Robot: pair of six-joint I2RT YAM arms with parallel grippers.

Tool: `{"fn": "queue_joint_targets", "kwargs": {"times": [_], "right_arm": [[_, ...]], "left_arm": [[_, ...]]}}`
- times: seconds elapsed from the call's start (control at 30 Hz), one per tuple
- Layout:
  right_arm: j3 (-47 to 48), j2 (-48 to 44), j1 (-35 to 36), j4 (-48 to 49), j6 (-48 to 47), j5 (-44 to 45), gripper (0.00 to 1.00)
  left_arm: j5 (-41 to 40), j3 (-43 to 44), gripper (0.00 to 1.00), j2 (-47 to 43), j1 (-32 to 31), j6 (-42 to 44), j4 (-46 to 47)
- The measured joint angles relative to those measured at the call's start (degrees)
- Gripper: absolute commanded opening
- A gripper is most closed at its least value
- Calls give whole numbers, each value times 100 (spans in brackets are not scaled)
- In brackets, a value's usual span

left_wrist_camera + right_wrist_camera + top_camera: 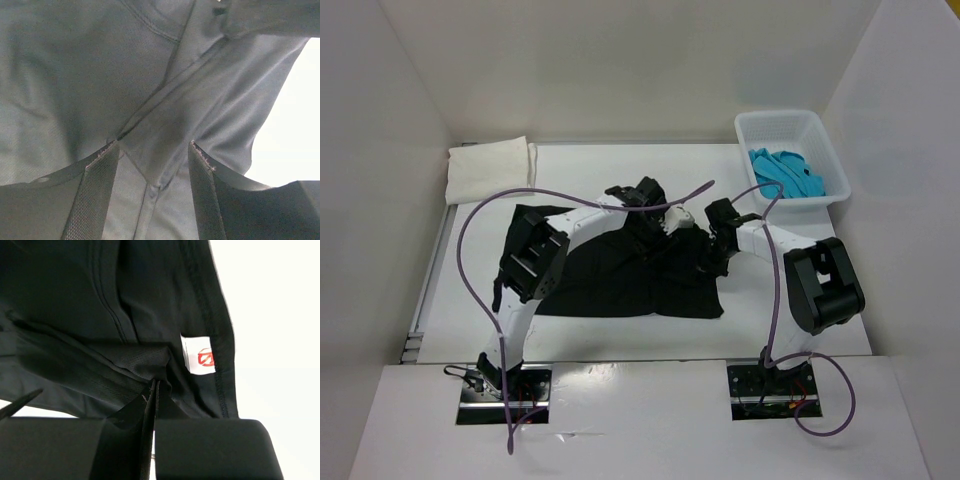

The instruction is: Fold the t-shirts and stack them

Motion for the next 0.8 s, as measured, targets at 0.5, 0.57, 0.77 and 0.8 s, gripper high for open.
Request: {"fn": "queue_joint_targets", "kwargs": {"times": [0.5, 0.57, 0.77, 0.8], "right_arm": [[-79, 0, 70, -7, 109, 28, 0], [-79, 0, 70, -7, 116, 26, 0], [-79, 0, 70, -4, 127, 28, 0], [-79, 0, 70, -4, 127, 26, 0]], "left_arm": [[-389, 74, 58, 306, 74, -317, 190], [-275, 74, 57, 328, 118, -387, 236], [74, 74, 53, 369, 422, -601, 299], [105, 74, 53, 378, 457, -610, 304]]}}
